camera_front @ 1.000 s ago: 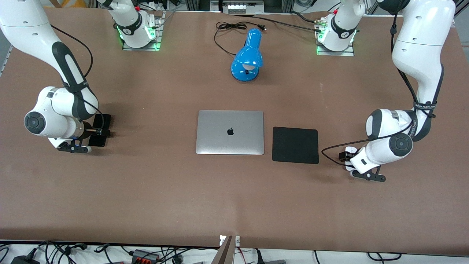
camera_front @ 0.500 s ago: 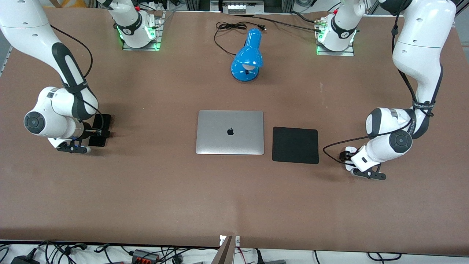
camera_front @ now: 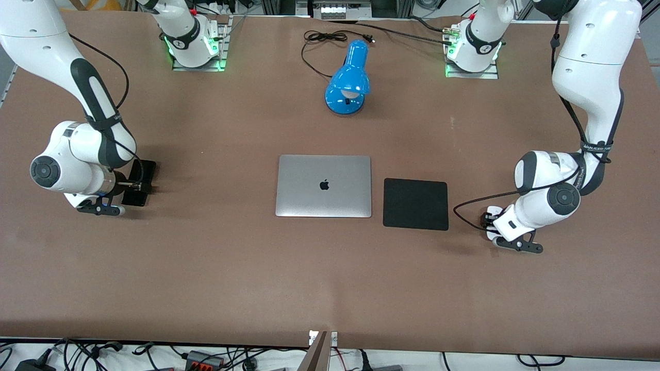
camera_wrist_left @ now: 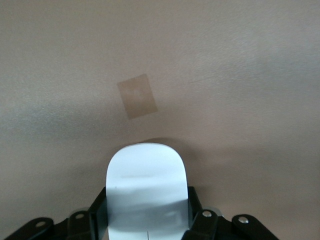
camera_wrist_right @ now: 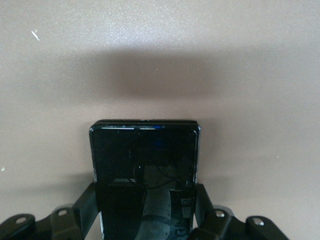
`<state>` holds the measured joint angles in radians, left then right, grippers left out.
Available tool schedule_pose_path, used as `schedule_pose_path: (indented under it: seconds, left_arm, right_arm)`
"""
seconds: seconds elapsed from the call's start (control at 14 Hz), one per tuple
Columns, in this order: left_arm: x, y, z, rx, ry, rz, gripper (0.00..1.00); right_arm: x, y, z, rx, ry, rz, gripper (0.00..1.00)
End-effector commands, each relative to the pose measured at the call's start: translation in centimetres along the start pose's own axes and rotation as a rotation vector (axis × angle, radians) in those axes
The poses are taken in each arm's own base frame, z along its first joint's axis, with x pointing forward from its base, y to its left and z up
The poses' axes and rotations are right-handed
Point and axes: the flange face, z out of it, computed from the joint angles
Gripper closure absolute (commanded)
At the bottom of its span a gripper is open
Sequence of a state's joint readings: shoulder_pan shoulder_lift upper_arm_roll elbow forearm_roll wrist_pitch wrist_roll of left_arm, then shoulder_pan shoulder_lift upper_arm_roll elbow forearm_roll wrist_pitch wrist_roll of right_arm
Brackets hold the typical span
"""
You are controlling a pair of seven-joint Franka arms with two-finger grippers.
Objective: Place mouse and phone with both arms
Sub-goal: 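Carry the phone beside the laptop while the left gripper carries the mouse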
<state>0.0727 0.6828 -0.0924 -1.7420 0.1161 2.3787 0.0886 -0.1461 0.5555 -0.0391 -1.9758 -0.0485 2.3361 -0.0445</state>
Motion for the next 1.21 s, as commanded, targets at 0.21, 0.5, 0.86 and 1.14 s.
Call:
schedule_pose_path:
  seconds: [0.21, 0.5, 0.86, 1.14]
  left_arm:
    - [0.9, 12.9, -6.3, -0.061, -0.084, -0.081, 0.46]
    - [0.0, 22.4, -5.6, -0.050, -0.090, -0.114, 0.46]
    - [-0.3, 23.7, -2.4, -0.021, -0.066, -0.098, 0.44]
    - [-0.4, 24.1, -1.8, 0.018, -0.055, -0.065, 0.44]
  right_arm:
    - [0.0, -6.1, -8.0, 0.014, -0.025, -0.069, 0.65]
    - [-0.1, -16.6, -10.4, 0.019, -0.015, -0.107, 0.67]
    - [-3.0, -31.0, -10.2, 0.041, 0.003, -0.087, 0.67]
    - [-3.4, -34.7, -7.2, 0.040, 0.000, -0.129, 0.67]
